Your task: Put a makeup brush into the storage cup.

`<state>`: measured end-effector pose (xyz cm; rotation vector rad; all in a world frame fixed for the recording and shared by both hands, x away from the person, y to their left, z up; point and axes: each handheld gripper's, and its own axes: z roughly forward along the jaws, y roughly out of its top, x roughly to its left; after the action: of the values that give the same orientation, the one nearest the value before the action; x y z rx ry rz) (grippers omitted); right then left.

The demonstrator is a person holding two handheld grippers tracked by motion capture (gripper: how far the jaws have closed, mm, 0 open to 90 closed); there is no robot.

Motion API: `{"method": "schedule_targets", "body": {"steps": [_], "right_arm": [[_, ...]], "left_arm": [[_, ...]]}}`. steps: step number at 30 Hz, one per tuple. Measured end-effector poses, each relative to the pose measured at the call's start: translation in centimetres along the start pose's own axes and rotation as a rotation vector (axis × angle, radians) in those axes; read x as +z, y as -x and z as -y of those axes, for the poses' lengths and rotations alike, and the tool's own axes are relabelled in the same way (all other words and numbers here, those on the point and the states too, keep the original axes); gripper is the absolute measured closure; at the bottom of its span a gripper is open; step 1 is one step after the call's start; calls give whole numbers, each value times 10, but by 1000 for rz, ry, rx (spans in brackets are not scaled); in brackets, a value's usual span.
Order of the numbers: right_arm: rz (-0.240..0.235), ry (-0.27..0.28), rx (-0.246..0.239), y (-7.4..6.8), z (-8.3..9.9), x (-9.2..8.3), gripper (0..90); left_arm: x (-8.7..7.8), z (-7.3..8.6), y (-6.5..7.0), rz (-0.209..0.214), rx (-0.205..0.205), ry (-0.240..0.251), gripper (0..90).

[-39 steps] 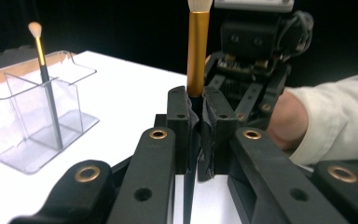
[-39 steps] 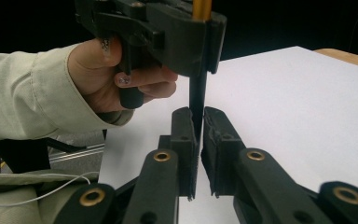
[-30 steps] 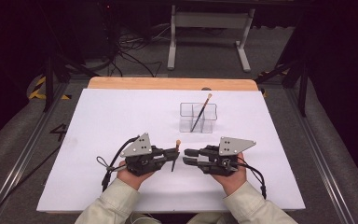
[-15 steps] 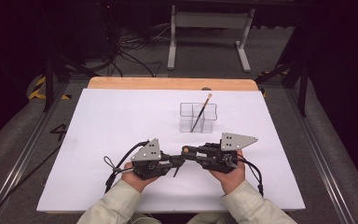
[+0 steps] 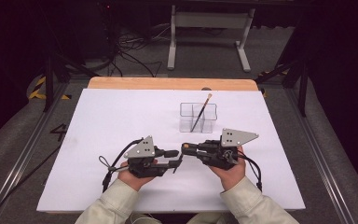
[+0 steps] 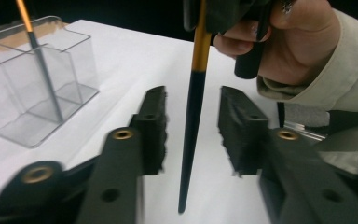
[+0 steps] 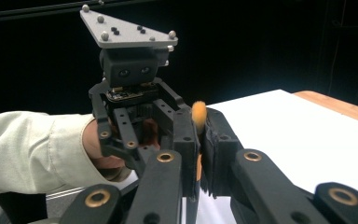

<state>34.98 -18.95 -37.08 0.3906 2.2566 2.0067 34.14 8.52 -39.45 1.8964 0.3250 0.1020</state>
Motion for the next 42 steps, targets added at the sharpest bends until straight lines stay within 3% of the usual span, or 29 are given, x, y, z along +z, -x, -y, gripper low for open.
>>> {"method": "schedule_targets", "body": {"steps": [4, 18, 28, 42], "right_arm": [[23, 14, 0, 7, -9, -5, 849], [129, 23, -12, 32, -32, -14, 849], [168, 27, 1, 44, -43, -17, 849], [213, -5, -25, 61, -73, -22, 849]], "left_arm": [[-7, 2, -2, -32, 1, -12, 527], [-32, 12, -10, -76, -36, 5, 457], [-45, 13, -15, -111, -55, 36, 384], [-62, 20, -23, -143, -84, 57, 297]]}}
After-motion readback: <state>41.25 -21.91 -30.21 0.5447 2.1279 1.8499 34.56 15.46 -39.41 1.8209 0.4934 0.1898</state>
